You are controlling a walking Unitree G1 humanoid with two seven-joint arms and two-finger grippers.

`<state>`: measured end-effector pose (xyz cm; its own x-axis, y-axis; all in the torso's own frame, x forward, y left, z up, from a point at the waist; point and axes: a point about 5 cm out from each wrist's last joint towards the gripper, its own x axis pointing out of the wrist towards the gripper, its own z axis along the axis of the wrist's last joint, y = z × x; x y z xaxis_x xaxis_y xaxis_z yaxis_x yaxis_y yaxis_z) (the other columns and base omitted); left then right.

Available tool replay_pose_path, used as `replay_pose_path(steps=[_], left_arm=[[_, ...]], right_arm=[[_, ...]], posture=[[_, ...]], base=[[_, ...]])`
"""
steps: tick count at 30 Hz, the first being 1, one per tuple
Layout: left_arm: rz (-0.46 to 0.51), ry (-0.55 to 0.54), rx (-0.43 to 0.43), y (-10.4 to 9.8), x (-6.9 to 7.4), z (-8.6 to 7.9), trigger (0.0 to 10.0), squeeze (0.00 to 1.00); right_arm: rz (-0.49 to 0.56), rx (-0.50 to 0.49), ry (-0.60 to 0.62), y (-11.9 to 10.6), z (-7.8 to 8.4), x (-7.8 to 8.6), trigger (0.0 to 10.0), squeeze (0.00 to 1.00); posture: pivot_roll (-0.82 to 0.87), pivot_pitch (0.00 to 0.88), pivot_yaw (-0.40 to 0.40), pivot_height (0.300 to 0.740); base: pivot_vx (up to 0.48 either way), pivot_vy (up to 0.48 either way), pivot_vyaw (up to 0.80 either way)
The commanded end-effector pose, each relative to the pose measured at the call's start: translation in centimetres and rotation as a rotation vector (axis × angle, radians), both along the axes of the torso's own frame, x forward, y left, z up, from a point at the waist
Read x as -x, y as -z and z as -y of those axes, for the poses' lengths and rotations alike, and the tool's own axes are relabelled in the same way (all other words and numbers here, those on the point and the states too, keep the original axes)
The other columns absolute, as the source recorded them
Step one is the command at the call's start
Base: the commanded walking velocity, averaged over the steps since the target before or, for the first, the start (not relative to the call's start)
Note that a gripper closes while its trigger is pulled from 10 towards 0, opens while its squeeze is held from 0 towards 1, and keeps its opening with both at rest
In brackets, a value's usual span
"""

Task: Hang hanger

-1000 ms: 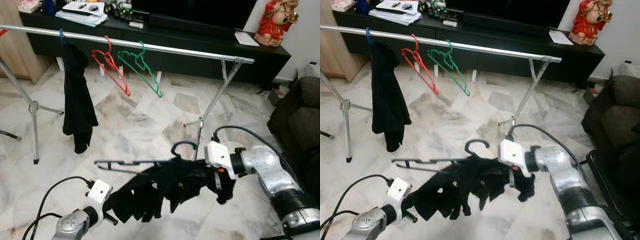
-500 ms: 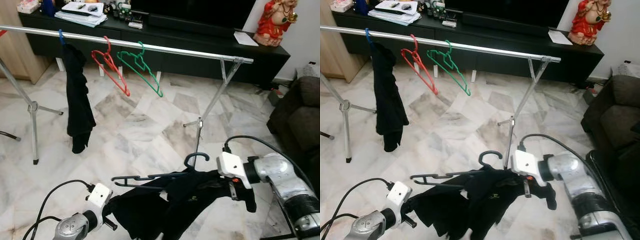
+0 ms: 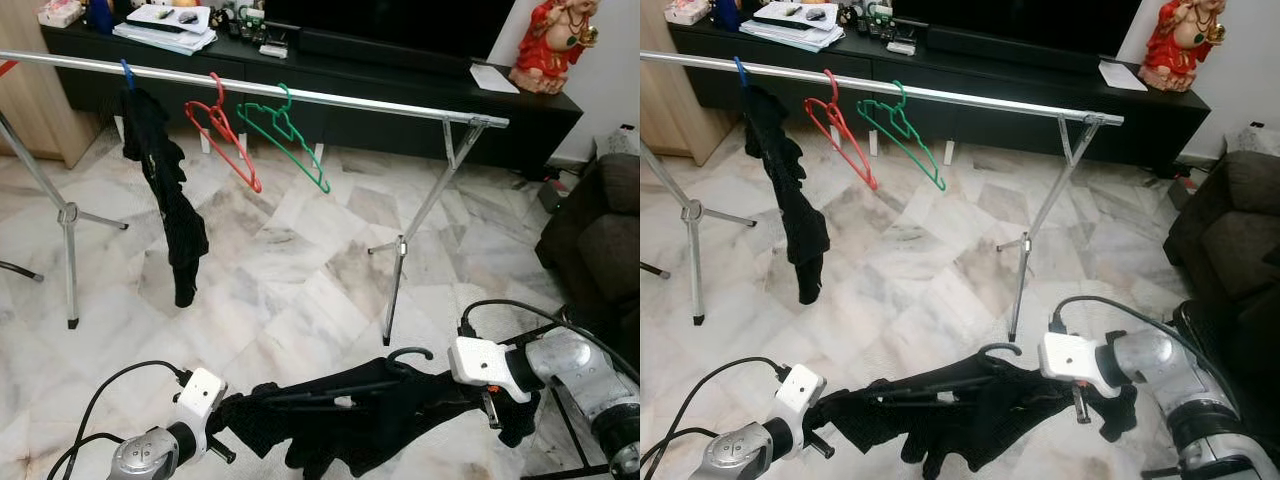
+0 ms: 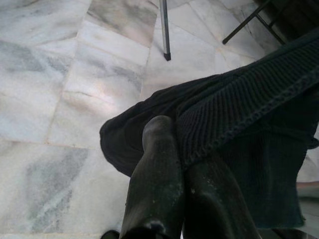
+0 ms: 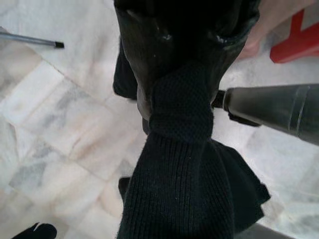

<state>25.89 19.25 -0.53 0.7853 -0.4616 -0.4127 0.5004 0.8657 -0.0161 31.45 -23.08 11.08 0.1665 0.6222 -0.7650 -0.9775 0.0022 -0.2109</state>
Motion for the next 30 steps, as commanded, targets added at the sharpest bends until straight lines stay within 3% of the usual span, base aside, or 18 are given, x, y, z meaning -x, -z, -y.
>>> replay_pose_path(steps=[1,8,12,16,22,27,30], left_arm=[[-0.063,-0.046,-0.039,1.0,1.1,-1.5,10.0,0.0],[-0.071,-0.038,-0.027,0.8,1.0,-1.5,10.0,0.0],[-0.079,-0.016,-0.021,0.7,0.9,-1.5,10.0,0.0],[-0.08,0.036,0.007,0.1,0.6,-1.1,10.0,0.0],[0.016,0.161,0.105,-3.5,-1.6,0.1,10.0,0.0],[0.058,0.193,0.125,-5.1,-2.4,0.5,10.0,0.0],[0.105,0.244,0.159,-7.2,-3.0,1.4,10.0,0.0]], right_arm=[[0.027,0.134,0.06,-0.3,2.7,0.2,0.0,0.0],[0.111,0.276,0.059,0.7,2.4,-0.3,0.0,0.0],[0.151,0.286,0.082,1.0,2.0,-0.6,0.0,0.0],[0.197,0.224,0.115,1.5,0.5,-1.1,0.0,0.0],[0.171,0.121,0.127,4.3,-3.3,-0.7,0.0,0.0],[0.158,0.139,0.121,5.4,-4.1,-0.3,0.0,0.0],[0.151,0.18,0.158,7.1,-4.8,0.4,0.0,0.0]], posture=[[-0.04,0.174,-0.124,0.74],[-0.03,0.175,-0.124,0.74],[-0.03,0.173,-0.124,0.74],[-0.03,0.173,-0.125,0.74],[-0.01,0.172,-0.123,0.74],[0.0,0.17,-0.124,0.74],[0.01,0.169,-0.123,0.74]], base=[[0.0,0.0,0.0],[0.0,0.0,0.0],[0.0,0.0,0.0],[0.0,0.0,0.0],[0.0,0.0,0.0],[0.0,0.0,0.0],[0.0,0.0,0.0]])
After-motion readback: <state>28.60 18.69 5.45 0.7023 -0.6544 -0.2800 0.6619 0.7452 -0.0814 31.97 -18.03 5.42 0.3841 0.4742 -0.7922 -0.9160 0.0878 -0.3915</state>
